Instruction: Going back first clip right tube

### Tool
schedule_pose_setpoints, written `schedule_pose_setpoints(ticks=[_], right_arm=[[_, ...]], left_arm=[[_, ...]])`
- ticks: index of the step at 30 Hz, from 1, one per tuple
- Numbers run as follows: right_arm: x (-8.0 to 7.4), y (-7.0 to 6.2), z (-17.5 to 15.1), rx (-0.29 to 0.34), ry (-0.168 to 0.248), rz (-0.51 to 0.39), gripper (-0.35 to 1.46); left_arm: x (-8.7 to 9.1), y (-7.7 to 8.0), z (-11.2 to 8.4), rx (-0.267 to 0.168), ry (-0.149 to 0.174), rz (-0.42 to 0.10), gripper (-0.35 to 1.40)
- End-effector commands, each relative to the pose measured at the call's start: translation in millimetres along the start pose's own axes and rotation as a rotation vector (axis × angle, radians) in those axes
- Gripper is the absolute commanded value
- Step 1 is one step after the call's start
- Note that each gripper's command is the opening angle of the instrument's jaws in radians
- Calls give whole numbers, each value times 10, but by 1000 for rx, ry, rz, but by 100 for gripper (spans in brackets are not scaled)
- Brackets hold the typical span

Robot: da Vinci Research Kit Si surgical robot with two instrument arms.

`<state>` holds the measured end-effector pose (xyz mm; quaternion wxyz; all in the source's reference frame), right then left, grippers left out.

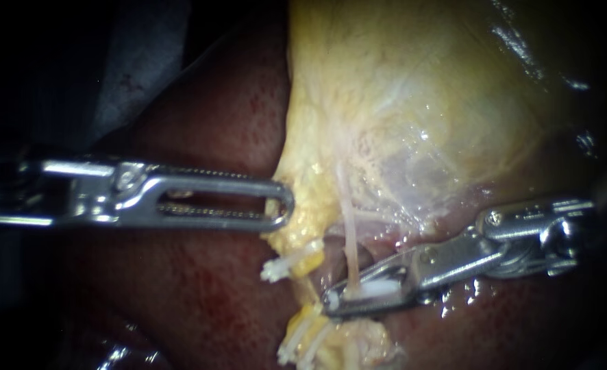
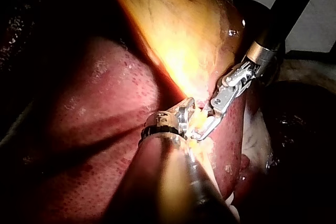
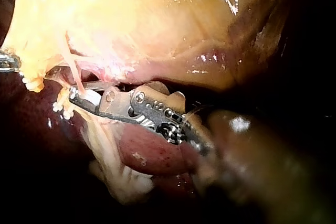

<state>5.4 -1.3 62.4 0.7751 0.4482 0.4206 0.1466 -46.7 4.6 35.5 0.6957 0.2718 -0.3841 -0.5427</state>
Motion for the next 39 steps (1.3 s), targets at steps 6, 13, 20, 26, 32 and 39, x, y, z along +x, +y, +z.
schedule_pose_setpoints(ticks=[6,13,20,26,32,39], right_arm=[[0,0,0,0,0,0,-35],[0,-1,0,0,0,-1,-35],[0,3,0,-19,13,1,-9],[1,4,0,-41,27,-15,20],[2,5,1,-58,38,-31,39],[3,5,1,-62,40,-36,42]], left_arm=[[0,0,0,-1,0,0,-35],[0,0,0,-1,0,0,-35],[0,0,0,-1,0,0,-35],[0,0,0,-1,0,0,-35],[0,0,0,-1,0,0,-35],[0,0,0,-1,0,0,-35]])
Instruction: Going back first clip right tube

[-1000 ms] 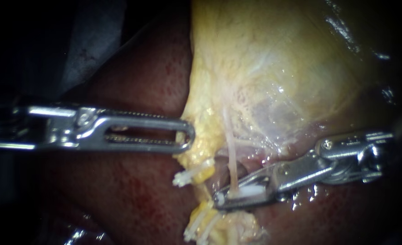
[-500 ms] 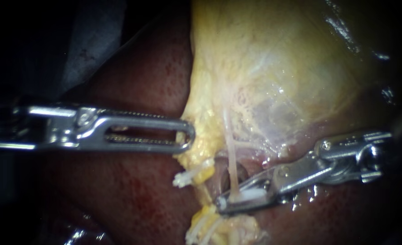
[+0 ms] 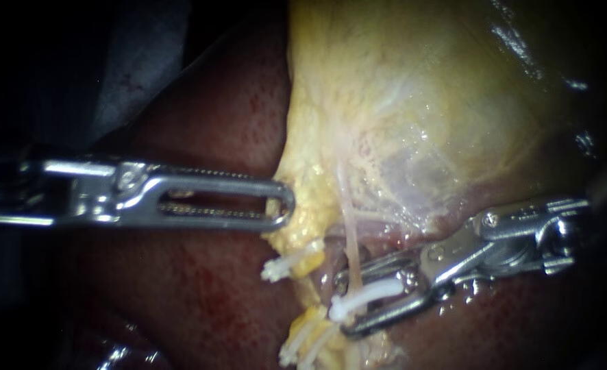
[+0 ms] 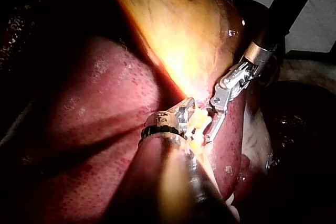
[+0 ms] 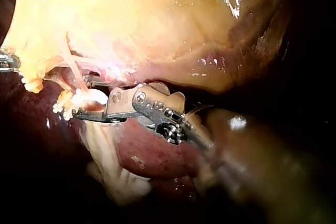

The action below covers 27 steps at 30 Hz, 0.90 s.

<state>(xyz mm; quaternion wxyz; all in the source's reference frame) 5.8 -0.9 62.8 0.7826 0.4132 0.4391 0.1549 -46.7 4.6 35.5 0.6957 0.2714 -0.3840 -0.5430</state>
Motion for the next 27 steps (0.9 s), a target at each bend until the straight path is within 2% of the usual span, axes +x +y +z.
schedule_pose_setpoints(ticks=[1,9,19,27], right_arm=[[1,0,-1,1,0,0,42],[4,-2,-12,-3,6,4,43],[16,-10,-45,-21,27,5,42],[23,-22,-68,-20,33,14,40]], left_arm=[[0,0,0,0,0,0,-35],[0,1,0,0,0,0,-35],[0,2,1,0,0,1,-35],[1,4,3,-1,0,1,-35]])
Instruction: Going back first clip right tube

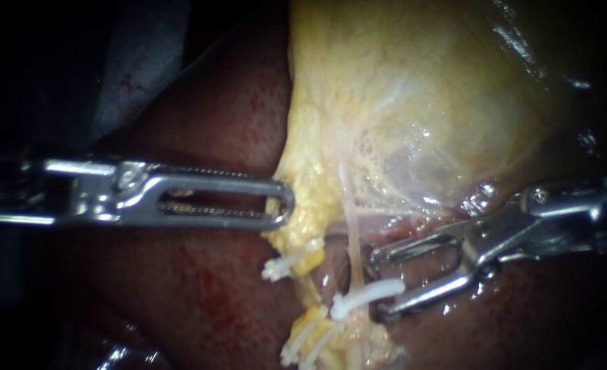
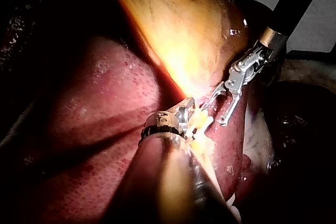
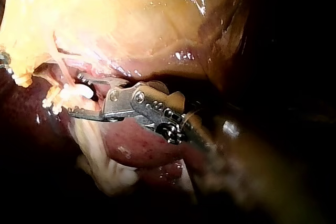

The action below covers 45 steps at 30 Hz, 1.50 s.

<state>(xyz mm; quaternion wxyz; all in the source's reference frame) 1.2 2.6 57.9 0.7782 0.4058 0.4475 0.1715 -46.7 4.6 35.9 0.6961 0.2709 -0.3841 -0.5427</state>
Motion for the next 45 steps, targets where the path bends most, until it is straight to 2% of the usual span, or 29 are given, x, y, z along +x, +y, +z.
schedule_pose_setpoints(ticks=[1,12,19,26,39,45], right_arm=[[2,-2,-2,1,1,2,40],[30,-12,-42,-20,34,-3,40],[45,-12,-74,-58,56,-32,42],[56,-13,-92,-83,67,-65,45],[59,-14,-100,-82,71,-66,45],[59,-15,-100,-83,71,-66,45]], left_arm=[[0,0,0,-1,0,0,-35],[1,0,2,-2,-1,1,-35],[2,0,3,-3,-2,1,-35],[2,1,4,-3,-2,1,-35],[2,6,9,-4,-3,3,-35],[6,15,24,-11,-8,14,-35]])
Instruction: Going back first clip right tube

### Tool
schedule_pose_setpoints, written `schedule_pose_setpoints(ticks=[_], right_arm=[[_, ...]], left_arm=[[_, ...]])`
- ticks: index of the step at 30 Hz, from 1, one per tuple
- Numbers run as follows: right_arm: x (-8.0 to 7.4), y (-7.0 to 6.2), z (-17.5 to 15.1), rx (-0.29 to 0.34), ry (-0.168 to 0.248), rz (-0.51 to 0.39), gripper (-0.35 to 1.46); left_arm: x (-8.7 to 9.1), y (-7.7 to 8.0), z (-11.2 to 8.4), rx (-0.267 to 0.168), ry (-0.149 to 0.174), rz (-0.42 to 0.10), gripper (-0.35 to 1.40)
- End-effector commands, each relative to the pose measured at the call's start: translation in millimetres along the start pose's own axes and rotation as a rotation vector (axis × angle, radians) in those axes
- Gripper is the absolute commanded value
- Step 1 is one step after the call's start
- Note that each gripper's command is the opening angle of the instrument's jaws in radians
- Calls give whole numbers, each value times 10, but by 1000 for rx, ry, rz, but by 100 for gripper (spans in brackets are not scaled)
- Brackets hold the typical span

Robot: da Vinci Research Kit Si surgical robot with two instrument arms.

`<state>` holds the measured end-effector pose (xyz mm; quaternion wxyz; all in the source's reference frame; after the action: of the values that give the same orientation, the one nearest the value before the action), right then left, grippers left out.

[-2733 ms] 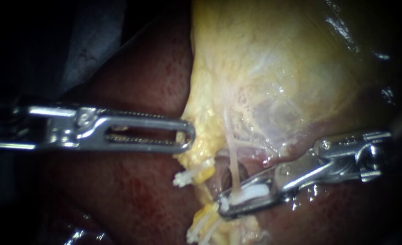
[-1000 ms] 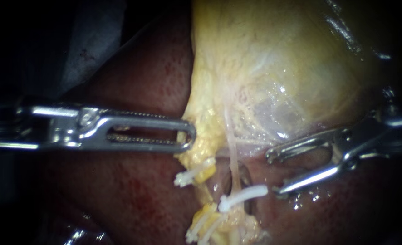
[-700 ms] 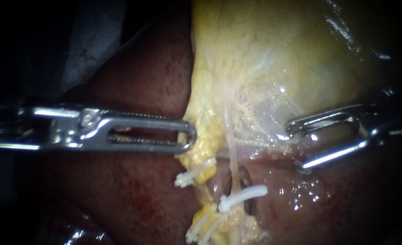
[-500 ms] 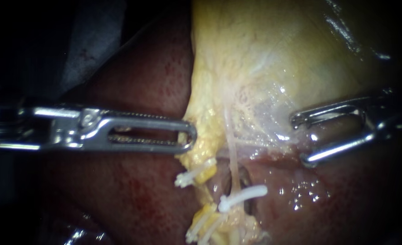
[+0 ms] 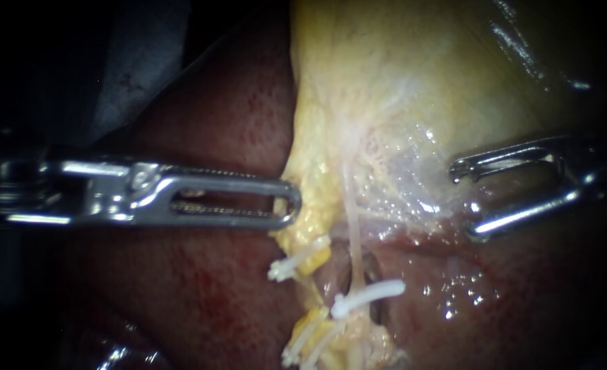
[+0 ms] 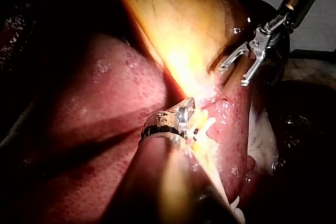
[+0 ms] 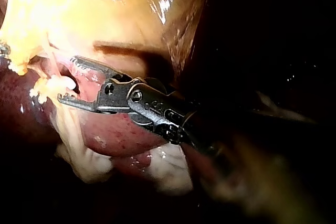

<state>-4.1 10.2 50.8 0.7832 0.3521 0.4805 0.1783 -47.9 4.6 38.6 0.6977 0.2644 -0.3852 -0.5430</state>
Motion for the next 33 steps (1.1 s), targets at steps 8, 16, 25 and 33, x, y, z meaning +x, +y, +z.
schedule_pose_setpoints(ticks=[8,16,25,33], right_arm=[[-1,0,1,-1,0,0,45],[-1,0,1,-1,0,0,45],[-1,-1,0,-1,0,0,45],[-1,-1,0,-1,0,0,45]], left_arm=[[6,15,29,-5,-3,14,-35],[12,16,46,4,2,18,-35],[15,13,50,6,4,13,-35],[16,13,50,6,4,13,-35]])
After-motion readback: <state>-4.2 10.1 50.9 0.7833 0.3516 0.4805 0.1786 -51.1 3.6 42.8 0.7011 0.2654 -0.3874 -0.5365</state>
